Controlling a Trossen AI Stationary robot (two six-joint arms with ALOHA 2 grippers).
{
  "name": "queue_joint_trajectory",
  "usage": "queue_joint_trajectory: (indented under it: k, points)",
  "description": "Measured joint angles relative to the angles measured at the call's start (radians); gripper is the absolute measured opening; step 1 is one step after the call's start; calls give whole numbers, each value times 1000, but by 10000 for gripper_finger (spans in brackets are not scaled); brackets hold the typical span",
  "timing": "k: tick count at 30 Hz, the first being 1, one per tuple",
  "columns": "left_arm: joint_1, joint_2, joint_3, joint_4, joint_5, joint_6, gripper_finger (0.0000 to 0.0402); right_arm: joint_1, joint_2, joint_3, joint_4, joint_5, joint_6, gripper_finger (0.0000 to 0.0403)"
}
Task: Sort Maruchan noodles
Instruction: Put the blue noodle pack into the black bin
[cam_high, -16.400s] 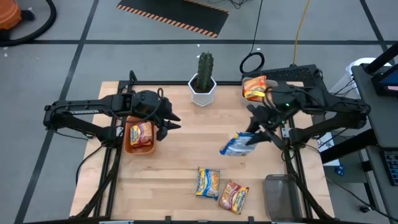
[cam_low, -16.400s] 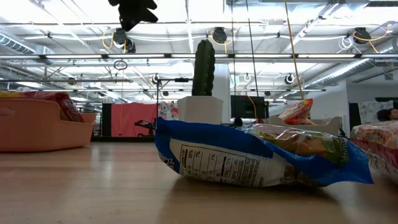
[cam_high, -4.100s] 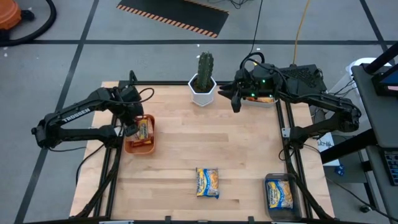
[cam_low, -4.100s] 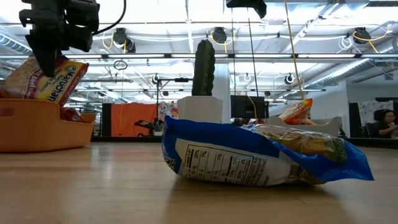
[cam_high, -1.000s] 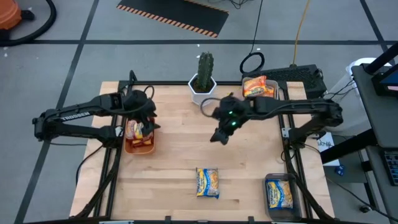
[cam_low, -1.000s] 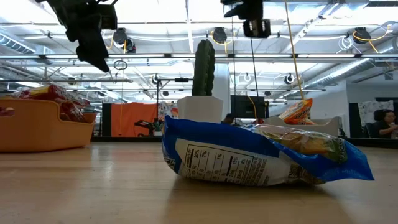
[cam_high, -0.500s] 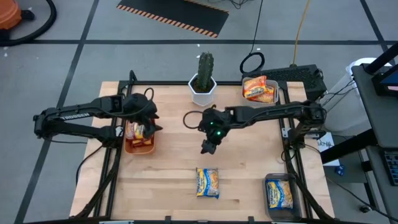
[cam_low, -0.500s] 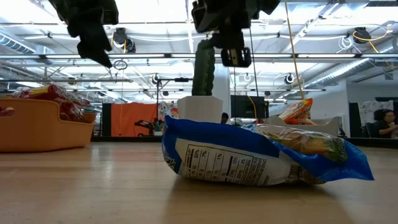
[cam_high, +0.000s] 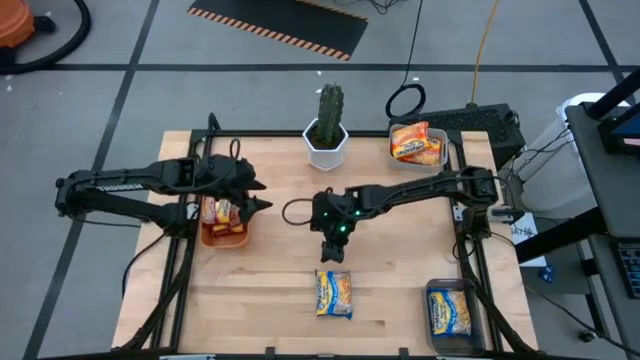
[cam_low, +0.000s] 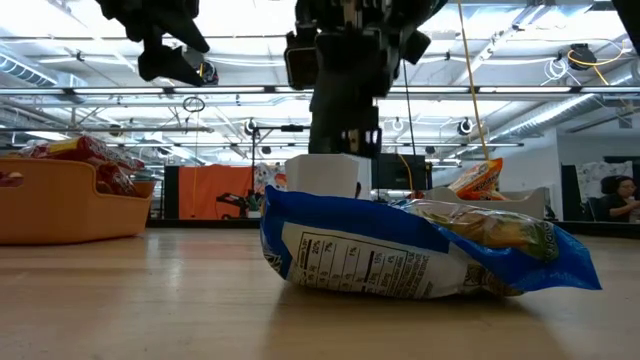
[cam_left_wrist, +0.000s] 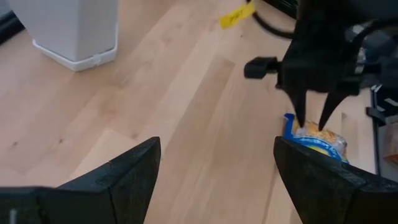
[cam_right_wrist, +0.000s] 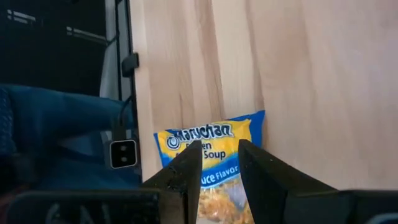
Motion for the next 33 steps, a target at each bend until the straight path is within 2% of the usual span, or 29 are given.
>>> queue_joint_trajectory:
  k: [9, 12, 17, 20, 26, 33]
  points:
    - [-53, 0, 0, -1, -46, 9, 317, 59, 97, 0, 75, 10, -4, 105]
    - [-57, 0, 0, -1, -56, 5, 317, 68, 117, 0, 74, 52, -11, 129]
    - [-65, 0, 0, 0, -62, -22, 317, 67, 126, 0, 79, 54, -37, 181]
    - [-77, 0, 0, 0, -62, -22, 317, 67, 126, 0, 77, 53, -58, 196]
    - [-100, 0, 0, 0, -108, -28, 317, 66, 126, -58, 132, 49, -52, 184]
    - [-103, 0, 0, 0, -114, -24, 317, 62, 126, -135, 165, -29, -28, 143]
